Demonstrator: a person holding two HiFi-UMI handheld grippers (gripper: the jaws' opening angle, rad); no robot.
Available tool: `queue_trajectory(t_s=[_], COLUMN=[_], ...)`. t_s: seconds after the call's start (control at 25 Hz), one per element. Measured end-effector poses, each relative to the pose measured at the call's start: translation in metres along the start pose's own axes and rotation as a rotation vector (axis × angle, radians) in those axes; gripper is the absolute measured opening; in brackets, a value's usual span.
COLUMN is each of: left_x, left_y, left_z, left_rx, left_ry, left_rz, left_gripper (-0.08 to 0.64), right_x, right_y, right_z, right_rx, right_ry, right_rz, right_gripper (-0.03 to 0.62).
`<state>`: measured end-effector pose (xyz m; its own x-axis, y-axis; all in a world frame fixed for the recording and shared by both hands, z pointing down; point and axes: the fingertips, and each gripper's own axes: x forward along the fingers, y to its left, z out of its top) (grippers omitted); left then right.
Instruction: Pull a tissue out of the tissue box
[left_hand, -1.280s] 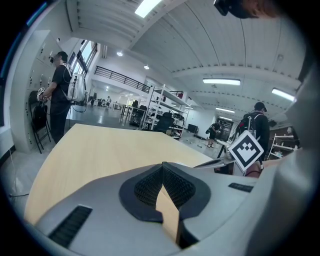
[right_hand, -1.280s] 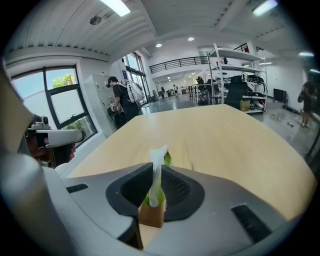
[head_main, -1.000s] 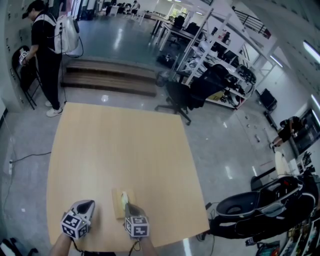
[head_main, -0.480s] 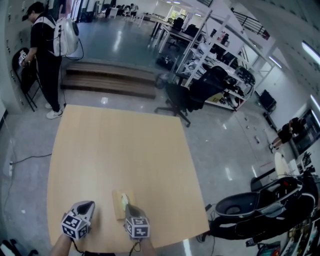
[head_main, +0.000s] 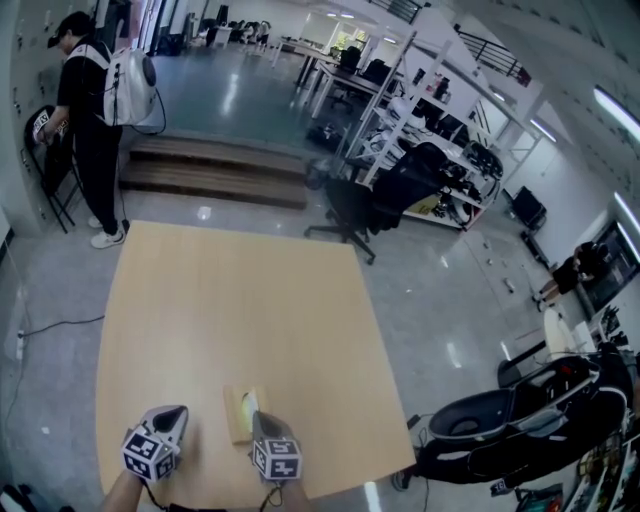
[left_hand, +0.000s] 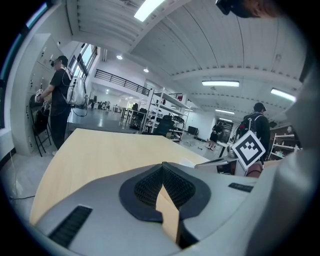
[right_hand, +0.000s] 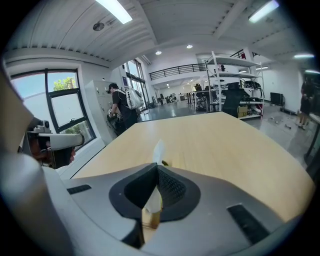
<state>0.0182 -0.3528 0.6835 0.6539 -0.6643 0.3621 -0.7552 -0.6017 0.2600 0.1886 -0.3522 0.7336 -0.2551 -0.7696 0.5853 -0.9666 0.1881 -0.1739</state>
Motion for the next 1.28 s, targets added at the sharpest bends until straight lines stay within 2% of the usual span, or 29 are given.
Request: queue_trajectory(t_s=[0.28, 0.92, 1.28], left_x=[0.004, 0.001, -0.022], left_y=[-0.002, -0.002, -0.005], left_z=[0.012, 0.063, 0.076], left_rx=[0.017, 0.077, 0.095], left_ry=[-0.024, -0.124, -0.153], left_rz=[-0.001, 0.01, 0.011], left_gripper=[0.008, 0.007, 0.008], right_x=[-0.006, -0.03, -0.053], right_y=[-0.005, -0.005, 0.016], right_z=[0.02, 0.078, 0.1], right_rx=[0.006, 0.004, -0.028], right_ry=[-0.044, -0.183, -0.233], right_rz=[0.0, -0.005, -0.004], right_gripper=[0.002, 0.002, 0.002])
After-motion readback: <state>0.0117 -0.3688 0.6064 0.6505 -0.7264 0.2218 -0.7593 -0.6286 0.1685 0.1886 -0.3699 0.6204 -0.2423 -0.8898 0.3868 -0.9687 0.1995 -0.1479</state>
